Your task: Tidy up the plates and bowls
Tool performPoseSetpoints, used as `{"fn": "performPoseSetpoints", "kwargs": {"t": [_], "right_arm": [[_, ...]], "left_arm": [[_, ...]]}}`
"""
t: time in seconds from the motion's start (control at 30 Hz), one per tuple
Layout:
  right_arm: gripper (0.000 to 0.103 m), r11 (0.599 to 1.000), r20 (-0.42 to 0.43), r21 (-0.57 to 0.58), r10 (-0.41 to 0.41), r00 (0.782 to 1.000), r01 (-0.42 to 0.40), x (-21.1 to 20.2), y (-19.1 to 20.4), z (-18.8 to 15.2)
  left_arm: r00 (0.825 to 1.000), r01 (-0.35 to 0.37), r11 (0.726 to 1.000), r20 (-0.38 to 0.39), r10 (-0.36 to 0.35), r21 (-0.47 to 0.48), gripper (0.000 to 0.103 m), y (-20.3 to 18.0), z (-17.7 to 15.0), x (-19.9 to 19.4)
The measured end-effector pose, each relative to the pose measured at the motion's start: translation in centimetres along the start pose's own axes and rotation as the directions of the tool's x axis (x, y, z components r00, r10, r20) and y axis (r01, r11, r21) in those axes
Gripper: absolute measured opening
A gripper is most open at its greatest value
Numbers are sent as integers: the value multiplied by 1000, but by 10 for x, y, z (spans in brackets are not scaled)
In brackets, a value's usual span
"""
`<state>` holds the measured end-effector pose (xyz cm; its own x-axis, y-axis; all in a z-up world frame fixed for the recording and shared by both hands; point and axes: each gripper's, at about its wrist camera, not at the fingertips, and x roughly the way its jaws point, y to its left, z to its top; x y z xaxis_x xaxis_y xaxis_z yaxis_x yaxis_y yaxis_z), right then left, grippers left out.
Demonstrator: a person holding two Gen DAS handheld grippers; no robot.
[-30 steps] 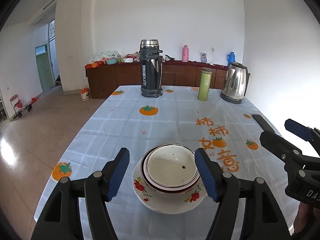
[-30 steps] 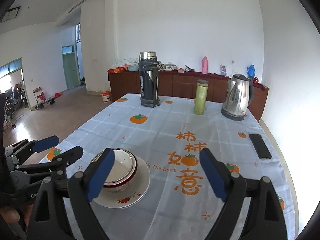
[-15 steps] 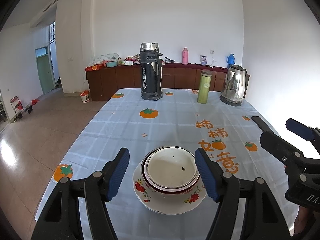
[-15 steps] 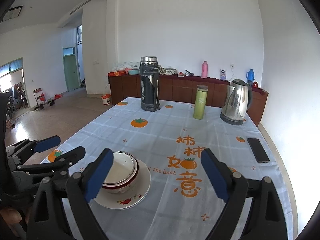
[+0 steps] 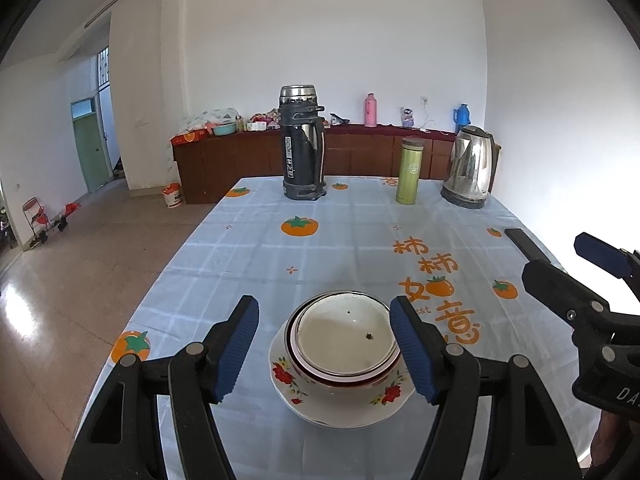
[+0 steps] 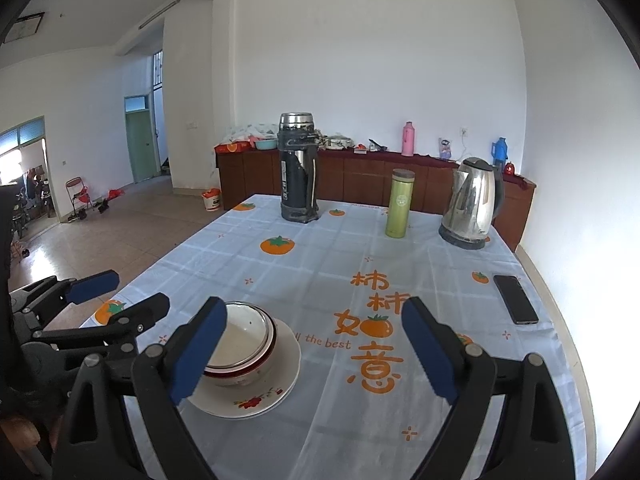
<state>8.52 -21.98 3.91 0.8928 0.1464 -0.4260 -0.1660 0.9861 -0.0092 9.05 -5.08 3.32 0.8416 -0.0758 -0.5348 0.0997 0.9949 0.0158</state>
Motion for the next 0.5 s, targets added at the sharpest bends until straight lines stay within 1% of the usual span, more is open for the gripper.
{"fn": "performPoseSetpoints", "kwargs": {"t": [0.2,0.33,0.5], "right_arm": [[91,1000,17,6,-4,1000,4,-5,-3,0],[91,1000,11,5,-3,1000,3,-5,-4,0],[91,1000,3,2,-2,1000,2,-3,-4,0]], "left_arm": [[1000,4,1000,6,-4,-2,70,-1,2,-1],[1000,-3,1000,8,3,-3,70,-2,2,0],[1000,6,1000,9,-6,2,70,-2,0,1]]}}
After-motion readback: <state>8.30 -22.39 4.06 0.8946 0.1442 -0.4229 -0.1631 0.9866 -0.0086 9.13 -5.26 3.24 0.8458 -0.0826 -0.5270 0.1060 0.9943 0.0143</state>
